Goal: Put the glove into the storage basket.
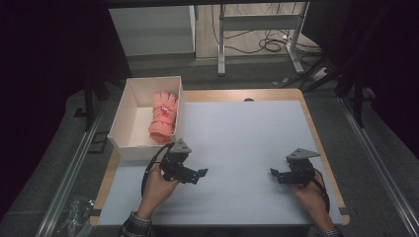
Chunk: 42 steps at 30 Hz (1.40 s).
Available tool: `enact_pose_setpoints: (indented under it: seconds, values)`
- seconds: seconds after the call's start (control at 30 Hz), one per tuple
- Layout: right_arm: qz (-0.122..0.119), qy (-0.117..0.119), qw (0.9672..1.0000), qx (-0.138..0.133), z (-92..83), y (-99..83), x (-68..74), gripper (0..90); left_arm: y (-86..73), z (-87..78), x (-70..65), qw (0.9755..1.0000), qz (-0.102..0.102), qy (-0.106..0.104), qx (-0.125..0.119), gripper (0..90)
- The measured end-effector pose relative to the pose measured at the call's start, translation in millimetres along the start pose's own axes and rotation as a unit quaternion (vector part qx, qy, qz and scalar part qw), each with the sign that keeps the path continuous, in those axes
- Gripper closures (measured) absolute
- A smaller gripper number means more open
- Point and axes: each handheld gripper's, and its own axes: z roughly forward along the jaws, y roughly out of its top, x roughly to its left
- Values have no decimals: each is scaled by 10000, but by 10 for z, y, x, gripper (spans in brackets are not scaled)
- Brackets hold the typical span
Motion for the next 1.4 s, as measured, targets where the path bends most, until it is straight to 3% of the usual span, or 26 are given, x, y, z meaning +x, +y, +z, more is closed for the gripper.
enact_pose_setpoints:
  seconds: [0.33, 0.7, 1.17, 1.2, 1.4]
  values:
    - [0, -1, 10000, 0, 0, 0, 0, 175, -44, 259, -65, 9998, 147, -54, 92, 33]
    - [1, -1, 10000, 1, 0, 0, 0, 175, -194, 510, -53, 9993, 202, -8, 313, 33]
    - [2, 0, 10000, 1, 0, 0, 0, 175, -274, 693, -67, 9979, 316, 103, 559, 32]
    - [2, 0, 10000, 0, 0, 0, 0, 174, -277, 701, -72, 9976, 394, 140, 556, 24]
    - [2, 0, 10000, 1, 0, 0, 0, 175, -299, 722, -80, 9979, 425, 144, 468, 0]
